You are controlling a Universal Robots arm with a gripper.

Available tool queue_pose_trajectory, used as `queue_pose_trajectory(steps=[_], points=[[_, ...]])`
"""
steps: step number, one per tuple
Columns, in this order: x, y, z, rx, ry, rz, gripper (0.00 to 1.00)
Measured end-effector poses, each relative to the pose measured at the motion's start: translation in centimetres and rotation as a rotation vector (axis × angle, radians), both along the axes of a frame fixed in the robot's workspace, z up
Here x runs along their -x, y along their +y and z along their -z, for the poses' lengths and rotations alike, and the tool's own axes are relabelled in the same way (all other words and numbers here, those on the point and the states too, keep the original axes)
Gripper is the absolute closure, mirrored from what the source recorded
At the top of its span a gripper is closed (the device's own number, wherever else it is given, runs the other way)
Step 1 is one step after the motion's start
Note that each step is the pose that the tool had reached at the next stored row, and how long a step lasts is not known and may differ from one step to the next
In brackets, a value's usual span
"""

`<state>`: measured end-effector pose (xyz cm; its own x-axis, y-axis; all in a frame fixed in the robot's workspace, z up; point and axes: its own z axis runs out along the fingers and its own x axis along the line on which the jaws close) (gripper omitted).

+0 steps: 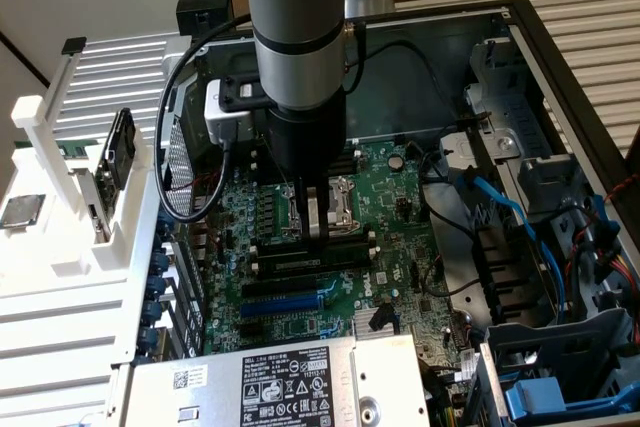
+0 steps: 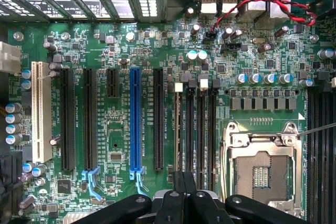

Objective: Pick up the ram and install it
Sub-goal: 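Press down the ram until it locks into place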

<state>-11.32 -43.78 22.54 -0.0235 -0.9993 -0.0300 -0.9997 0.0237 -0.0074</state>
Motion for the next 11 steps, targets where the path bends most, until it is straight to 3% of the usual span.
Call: queue_pose_trajectory(steps=[11], points=[[0.0, 0.0, -0.07, -0.0016, 0.0002, 0.0, 0.89]])
